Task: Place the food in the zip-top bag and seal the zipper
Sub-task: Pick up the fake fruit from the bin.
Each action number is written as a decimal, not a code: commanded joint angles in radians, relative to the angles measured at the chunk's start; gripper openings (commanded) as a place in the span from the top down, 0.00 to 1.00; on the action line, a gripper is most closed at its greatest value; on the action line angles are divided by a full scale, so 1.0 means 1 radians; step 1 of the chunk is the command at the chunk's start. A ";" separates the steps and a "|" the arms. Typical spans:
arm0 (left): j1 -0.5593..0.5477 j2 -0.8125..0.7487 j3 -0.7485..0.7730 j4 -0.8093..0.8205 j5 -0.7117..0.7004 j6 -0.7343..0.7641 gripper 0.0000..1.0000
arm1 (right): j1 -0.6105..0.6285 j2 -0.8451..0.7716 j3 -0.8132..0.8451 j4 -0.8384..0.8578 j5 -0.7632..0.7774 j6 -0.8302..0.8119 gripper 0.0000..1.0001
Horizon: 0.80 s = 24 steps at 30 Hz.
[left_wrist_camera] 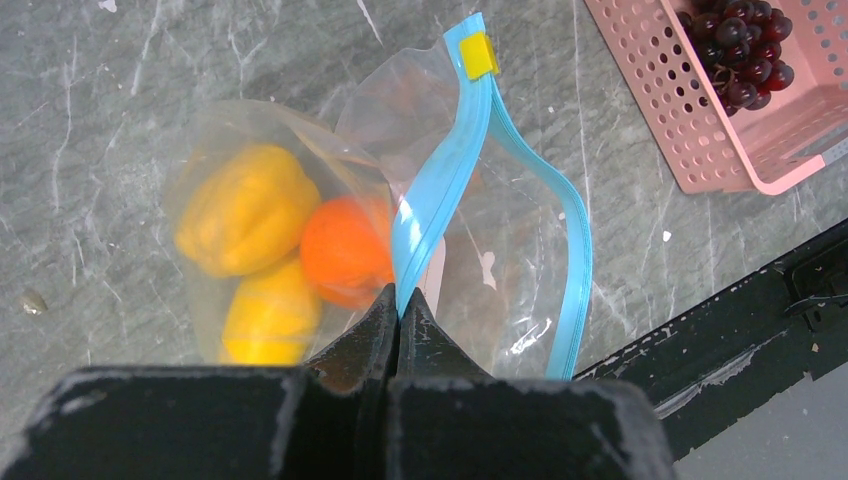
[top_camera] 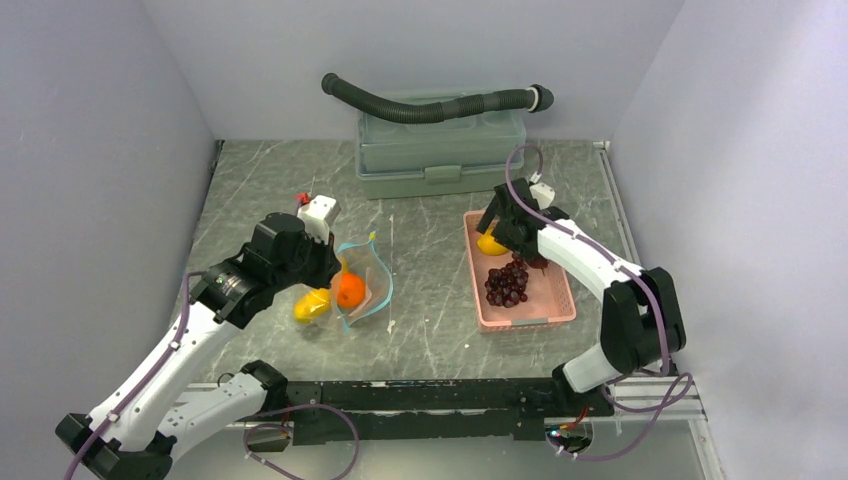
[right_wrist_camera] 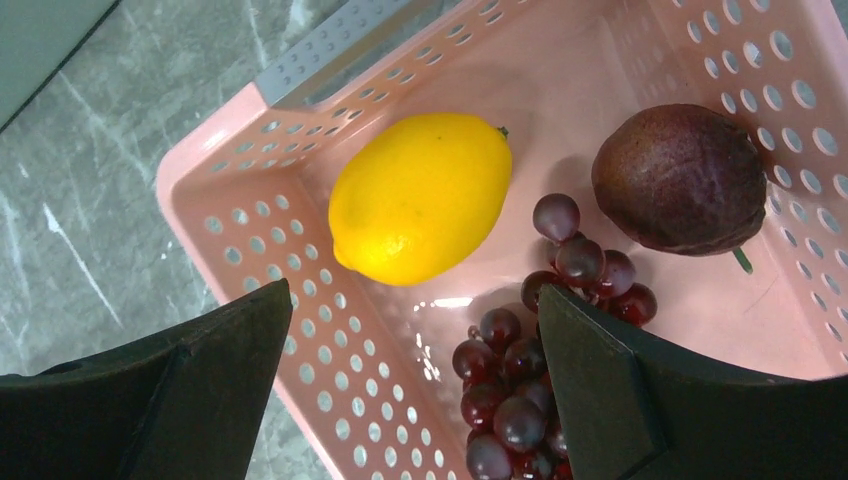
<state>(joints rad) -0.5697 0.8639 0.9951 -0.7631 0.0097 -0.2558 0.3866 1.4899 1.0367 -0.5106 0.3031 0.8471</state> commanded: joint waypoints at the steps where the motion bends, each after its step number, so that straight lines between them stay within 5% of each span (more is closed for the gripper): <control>1: -0.001 -0.006 -0.004 0.024 -0.005 0.016 1.00 | -0.016 0.043 0.026 0.041 -0.006 0.030 0.03; 24: -0.001 0.003 -0.006 0.025 -0.004 0.017 1.00 | -0.051 0.241 0.126 0.070 -0.034 0.091 0.06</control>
<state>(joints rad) -0.5697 0.8677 0.9913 -0.7635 0.0101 -0.2558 0.3431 1.7172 1.1282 -0.4614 0.2745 0.9150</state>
